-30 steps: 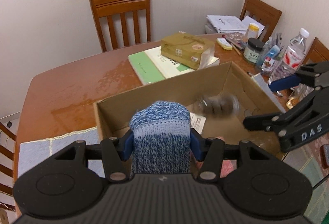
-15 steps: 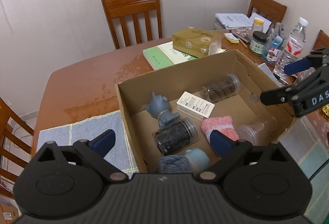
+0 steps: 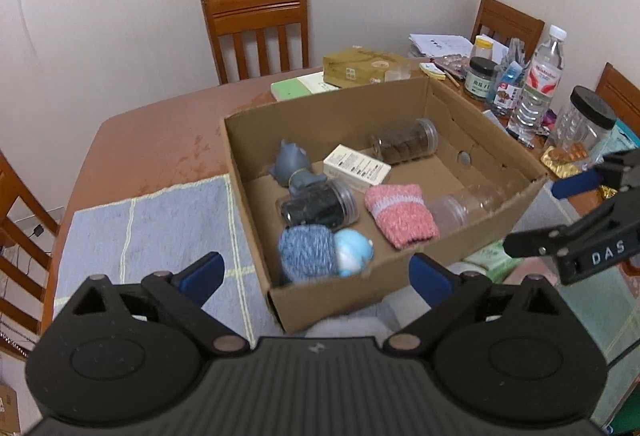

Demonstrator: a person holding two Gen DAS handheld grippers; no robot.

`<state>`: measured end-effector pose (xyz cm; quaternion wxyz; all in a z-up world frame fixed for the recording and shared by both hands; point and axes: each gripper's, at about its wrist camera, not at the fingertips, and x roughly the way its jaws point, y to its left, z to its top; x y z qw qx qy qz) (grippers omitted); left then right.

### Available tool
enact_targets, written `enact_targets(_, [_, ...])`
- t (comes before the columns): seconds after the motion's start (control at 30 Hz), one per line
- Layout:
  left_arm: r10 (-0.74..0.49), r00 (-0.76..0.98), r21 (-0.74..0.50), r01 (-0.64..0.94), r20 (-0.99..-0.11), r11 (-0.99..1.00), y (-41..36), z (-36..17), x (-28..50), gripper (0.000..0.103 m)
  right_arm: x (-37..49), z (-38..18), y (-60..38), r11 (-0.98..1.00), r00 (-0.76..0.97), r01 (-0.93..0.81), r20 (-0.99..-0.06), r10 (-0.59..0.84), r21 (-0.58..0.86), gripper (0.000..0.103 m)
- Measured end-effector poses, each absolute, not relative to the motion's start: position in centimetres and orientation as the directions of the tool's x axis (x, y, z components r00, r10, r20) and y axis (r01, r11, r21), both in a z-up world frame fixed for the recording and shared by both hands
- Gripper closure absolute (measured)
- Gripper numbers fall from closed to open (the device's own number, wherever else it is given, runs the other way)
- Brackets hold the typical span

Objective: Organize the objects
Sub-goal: 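Move left tool toward the white knit hat while right tool approaches the tape roll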

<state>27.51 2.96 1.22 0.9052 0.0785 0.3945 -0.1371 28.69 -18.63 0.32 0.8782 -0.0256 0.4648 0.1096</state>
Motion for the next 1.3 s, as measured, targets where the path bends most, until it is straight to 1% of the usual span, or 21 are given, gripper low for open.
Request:
enact_targets(0.33, [-0.199,0.631,0.002,0.302,-0.75,0.953,3.2,-1.2,24.1,0.004,24.1,-1.7,-19.3,0.982,0.535,-0.167,-0.828,0.17,0.094,0.0])
enact_targets(0.4, [-0.187,0.627,0.008,0.295,-0.756,0.955,3.1,-1.6,23.6,0.004,23.3,-2.5,-19.3,0.982,0.524,-0.165,-0.835,0.169,0.096,0.0])
enact_targets(0.5, [-0.198,0.611,-0.016,0.29,-0.767,0.957,3.1,-2.2,23.2,0.004,22.4,-3.9,-19.2,0.984,0.512,-0.163,-0.846,0.15,0.076,0.0])
enact_targets(0.73, [-0.195,0.592,-0.038,0.266,-0.782,0.963,3.4,-2.8,22.6,0.004,22.5,-6.0,-18.0,0.987,0.519,-0.161,-0.848,0.107,0.026,0.0])
enact_targets(0.93, [-0.186,0.589,-0.027,0.268,-0.786,0.963,3.3,-2.8,22.6,0.004,23.6,-7.1,-17.6,0.994,0.536,-0.11,-0.843,0.045,-0.017,0.0])
enact_targets(1.03, [-0.182,0.592,-0.026,0.261,-0.785,0.965,3.6,-2.8,22.6,0.004,23.6,-7.2,-18.4,0.996,0.522,-0.09,-0.851,0.059,0.014,0.0])
enact_targets(1.2, [-0.184,0.589,-0.036,0.254,-0.787,0.966,4.0,-3.1,22.9,0.004,22.9,-7.2,-20.0,0.996,0.52,-0.089,-0.853,0.046,0.0,0.0])
enact_targets(1.3, [-0.188,0.585,-0.034,0.264,-0.789,0.964,3.9,-3.4,23.0,0.004,22.8,-7.4,-20.9,0.995,0.514,-0.097,-0.855,0.074,0.028,0.0])
